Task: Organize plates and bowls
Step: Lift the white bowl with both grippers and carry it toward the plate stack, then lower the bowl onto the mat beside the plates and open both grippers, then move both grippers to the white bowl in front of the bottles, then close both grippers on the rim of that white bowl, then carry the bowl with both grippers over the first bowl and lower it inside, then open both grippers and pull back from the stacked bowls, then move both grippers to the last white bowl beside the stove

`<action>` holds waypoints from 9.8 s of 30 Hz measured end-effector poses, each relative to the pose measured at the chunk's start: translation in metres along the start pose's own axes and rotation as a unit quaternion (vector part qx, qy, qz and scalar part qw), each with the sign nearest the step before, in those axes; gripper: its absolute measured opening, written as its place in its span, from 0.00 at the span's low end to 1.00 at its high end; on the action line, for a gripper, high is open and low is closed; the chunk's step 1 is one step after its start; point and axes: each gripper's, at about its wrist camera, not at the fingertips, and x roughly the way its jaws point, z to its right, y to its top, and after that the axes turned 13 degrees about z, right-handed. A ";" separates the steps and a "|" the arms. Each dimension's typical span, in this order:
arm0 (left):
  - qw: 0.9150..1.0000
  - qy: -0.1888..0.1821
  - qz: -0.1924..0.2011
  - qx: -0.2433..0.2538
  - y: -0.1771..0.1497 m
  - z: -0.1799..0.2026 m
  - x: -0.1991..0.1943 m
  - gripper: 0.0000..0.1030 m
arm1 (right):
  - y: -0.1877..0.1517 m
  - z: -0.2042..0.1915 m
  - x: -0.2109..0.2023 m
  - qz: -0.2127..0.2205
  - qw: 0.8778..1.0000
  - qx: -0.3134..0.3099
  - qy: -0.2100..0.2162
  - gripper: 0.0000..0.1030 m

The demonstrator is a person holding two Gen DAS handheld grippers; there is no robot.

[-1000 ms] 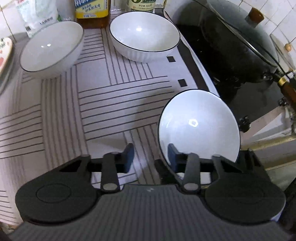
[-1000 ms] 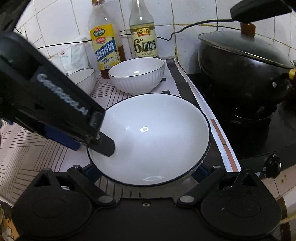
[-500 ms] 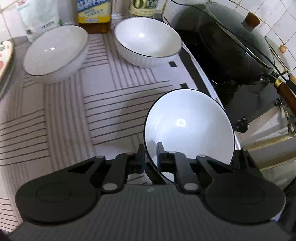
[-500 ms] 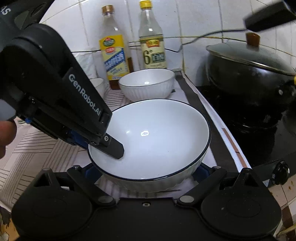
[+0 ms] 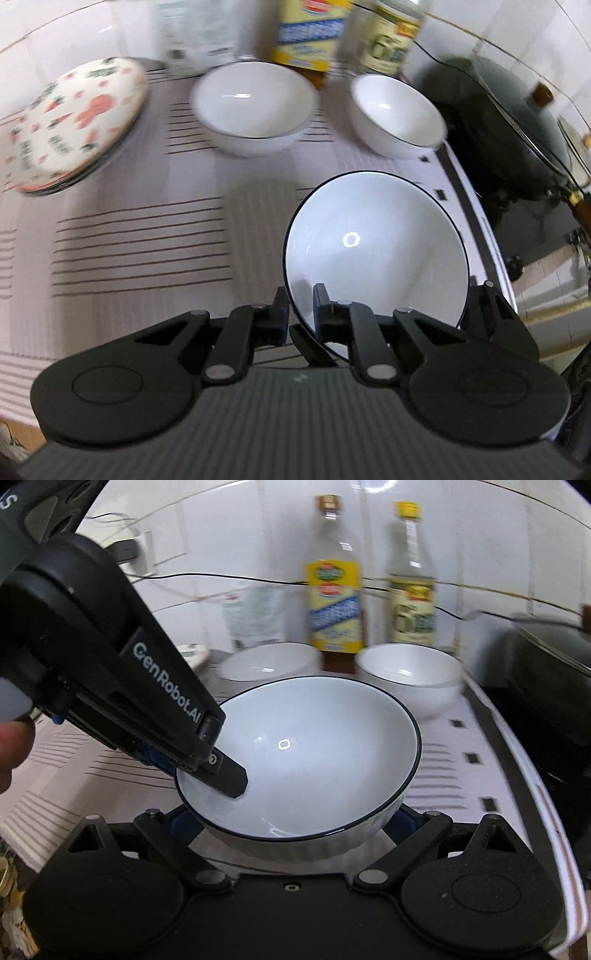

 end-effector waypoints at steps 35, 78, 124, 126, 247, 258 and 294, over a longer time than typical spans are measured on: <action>0.978 0.143 0.023 -0.147 -0.025 -0.215 -0.024 0.12 | 0.000 -0.181 0.127 -0.040 0.966 -0.132 0.218 0.95; 0.980 0.144 0.048 -0.133 0.023 -0.114 -0.059 0.34 | 0.094 -0.038 0.028 0.019 0.996 0.019 0.080 0.85; 0.991 0.052 0.074 -0.098 0.086 -0.064 0.094 0.12 | 0.063 0.048 0.152 -0.056 0.955 0.276 -0.090 0.26; 0.992 0.053 0.076 -0.089 0.085 -0.061 0.092 0.11 | 0.064 0.048 0.154 -0.061 0.955 0.273 -0.094 0.25; 0.984 0.153 -0.033 -0.088 0.018 -0.161 -0.081 0.23 | 0.106 -0.108 0.050 -0.077 0.989 0.025 0.122 0.45; 0.993 0.113 0.017 0.038 0.027 -0.073 -0.062 0.31 | 0.099 -0.027 0.021 -0.046 0.996 0.043 0.056 0.52; 0.996 -0.020 0.048 0.073 0.113 0.056 0.112 0.62 | 0.050 0.089 0.080 -0.054 0.992 0.044 -0.107 0.71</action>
